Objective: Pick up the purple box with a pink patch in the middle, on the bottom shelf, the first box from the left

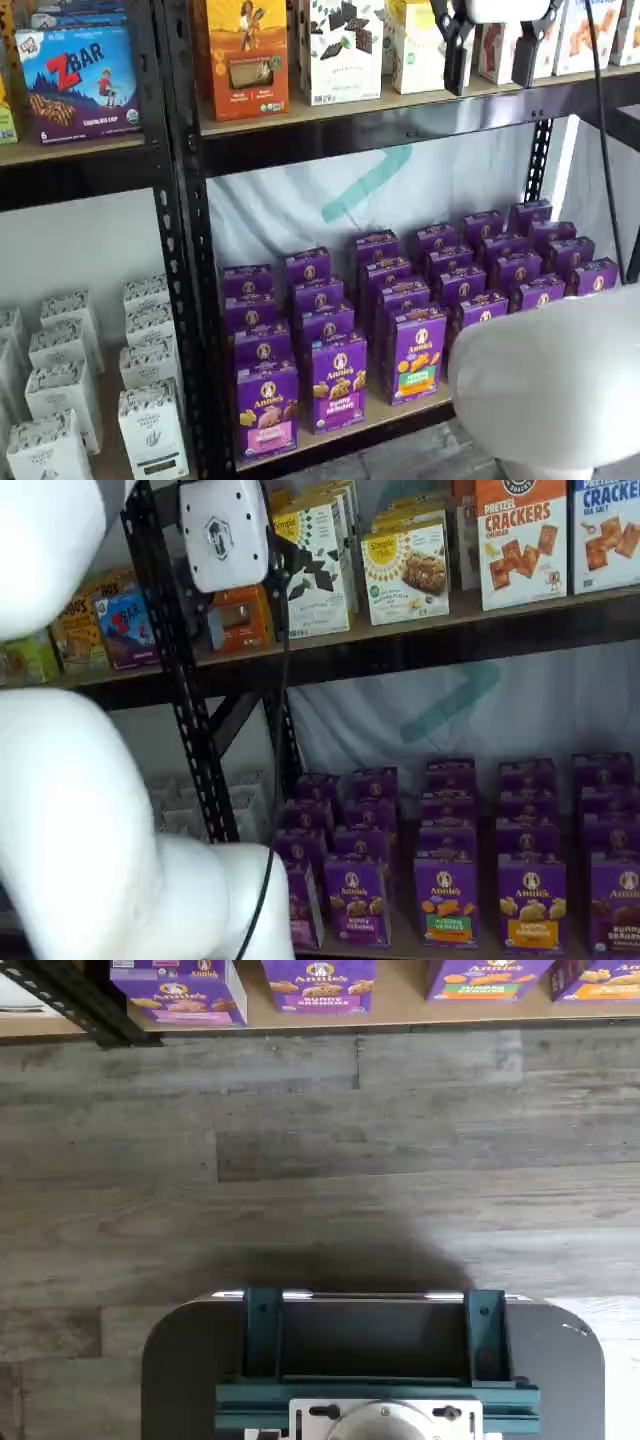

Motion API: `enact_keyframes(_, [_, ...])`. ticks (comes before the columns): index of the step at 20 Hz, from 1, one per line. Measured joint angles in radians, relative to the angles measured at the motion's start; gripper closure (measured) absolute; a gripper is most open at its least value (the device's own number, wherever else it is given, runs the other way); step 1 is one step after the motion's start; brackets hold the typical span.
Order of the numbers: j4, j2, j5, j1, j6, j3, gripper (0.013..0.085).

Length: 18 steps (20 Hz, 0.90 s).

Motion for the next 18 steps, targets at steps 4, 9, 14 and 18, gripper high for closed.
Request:
enact_keyframes(4, [0.010, 0.001, 0.000, -0.009, -0.005, 0.001, 0.0130])
enact_keyframes(9, [-0.003, -0.001, -0.023, 0.009, 0.006, 0.036, 0.0130])
enact_keyframes(14, [-0.019, -0.028, -0.105, 0.034, 0.025, 0.131, 0.0130])
enact_keyframes(18, [-0.020, -0.047, -0.179, 0.048, 0.039, 0.223, 0.0130])
